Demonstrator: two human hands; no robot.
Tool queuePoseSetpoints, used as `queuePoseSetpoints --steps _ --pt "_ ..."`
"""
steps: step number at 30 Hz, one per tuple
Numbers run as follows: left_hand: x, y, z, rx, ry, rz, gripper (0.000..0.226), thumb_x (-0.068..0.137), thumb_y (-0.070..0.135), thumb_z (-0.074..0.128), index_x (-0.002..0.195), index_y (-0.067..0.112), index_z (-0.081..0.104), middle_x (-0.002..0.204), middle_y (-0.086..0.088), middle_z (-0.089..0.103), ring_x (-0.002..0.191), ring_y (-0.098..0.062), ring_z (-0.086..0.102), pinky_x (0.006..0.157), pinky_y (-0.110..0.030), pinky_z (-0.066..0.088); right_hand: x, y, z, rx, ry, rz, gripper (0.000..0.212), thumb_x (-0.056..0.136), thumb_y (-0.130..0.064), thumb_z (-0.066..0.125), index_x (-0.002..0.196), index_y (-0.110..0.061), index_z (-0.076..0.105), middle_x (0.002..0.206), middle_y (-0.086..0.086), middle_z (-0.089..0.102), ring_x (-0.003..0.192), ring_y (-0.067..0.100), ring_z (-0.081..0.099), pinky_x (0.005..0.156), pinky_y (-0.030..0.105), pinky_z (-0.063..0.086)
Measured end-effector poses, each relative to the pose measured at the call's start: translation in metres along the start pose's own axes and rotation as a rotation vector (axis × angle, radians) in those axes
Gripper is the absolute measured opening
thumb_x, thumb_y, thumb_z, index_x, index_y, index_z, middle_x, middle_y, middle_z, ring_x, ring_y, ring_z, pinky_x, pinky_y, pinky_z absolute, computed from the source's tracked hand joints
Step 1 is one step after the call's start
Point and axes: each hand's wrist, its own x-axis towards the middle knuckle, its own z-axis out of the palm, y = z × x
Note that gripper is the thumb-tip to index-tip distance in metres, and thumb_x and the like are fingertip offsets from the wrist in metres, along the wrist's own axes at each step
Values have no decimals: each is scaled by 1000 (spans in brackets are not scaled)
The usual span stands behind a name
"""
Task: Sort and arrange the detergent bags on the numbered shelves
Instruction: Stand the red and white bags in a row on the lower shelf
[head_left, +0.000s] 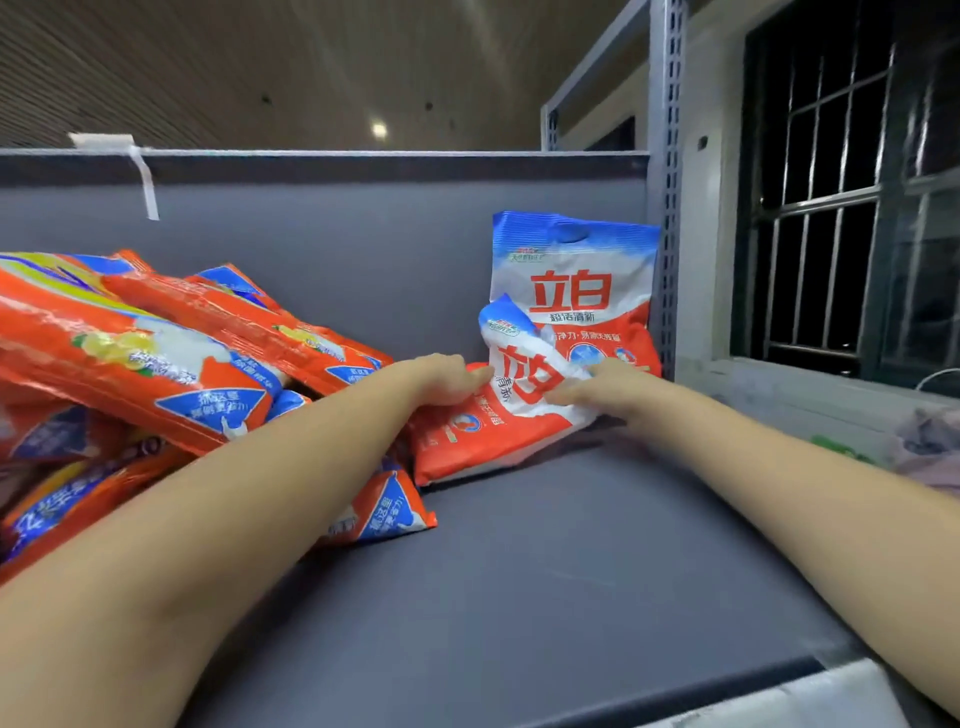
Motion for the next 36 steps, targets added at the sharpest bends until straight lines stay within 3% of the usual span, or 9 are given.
queuePoseSetpoints --steps 2,5,12,16,20,24,31,34,36 --pt "2 0 -1 -43 5 -15 68 97 57 19 146 11 32 148 -12 37 134 -29 38 108 -38 28 3 -4 -3 84 49 -74 25 80 -5 70 104 -5 63 85 4 63 67 12 56 46 9 44" --pt "-6 3 -2 -117 1 -25 66 99 55 16 146 11 30 147 -10 37 135 -28 37 108 -36 27 -1 -13 -3 176 99 -167 30 77 7 67 104 -4 64 95 10 65 80 20 62 64 21 51" --pt "-24 8 -9 -693 48 75 57 102 47 19 144 11 35 147 -3 40 134 -18 38 107 -29 27 -27 -46 -26 293 80 -397 36 74 20 55 103 0 64 80 7 64 71 21 62 70 31 53" --pt "-26 6 -19 -1054 44 83 66 93 60 33 146 19 32 147 -4 38 134 -21 37 111 -41 31 -53 -66 -42 274 -34 -539 26 77 17 57 85 -8 63 81 10 64 74 24 61 71 35 50" --pt "-40 12 -31 -1263 17 233 39 95 48 43 115 18 57 108 -1 66 103 -14 59 97 -33 43 -76 -76 -67 239 -136 -612 28 69 11 64 88 -9 65 77 6 66 71 18 63 65 28 50" --pt "-60 24 -31 -1405 29 288 22 94 40 51 94 19 60 74 7 72 69 -6 67 75 -25 53 -99 -71 -90 340 -224 -655 32 57 8 68 86 -5 62 67 -1 68 64 13 66 59 22 54" --pt "-107 38 -27 -1666 267 306 20 96 30 51 95 13 61 73 0 74 64 -13 70 60 -28 57 -121 -22 -104 485 -129 -551 23 72 -3 70 93 -10 64 74 -3 72 66 10 67 60 21 55" --pt "-125 37 -22 -1748 402 246 18 94 32 56 94 14 59 76 -2 73 66 -15 70 63 -32 58 -137 7 -84 611 -228 -398 57 50 -34 82 99 -11 64 85 1 74 71 12 70 62 25 58" --pt "-138 35 -23 -1818 450 227 17 94 30 56 93 13 58 80 -5 71 67 -17 69 64 -34 59 -157 23 -65 524 -317 -336 55 55 -30 79 105 -12 64 94 4 74 81 17 72 68 27 59"
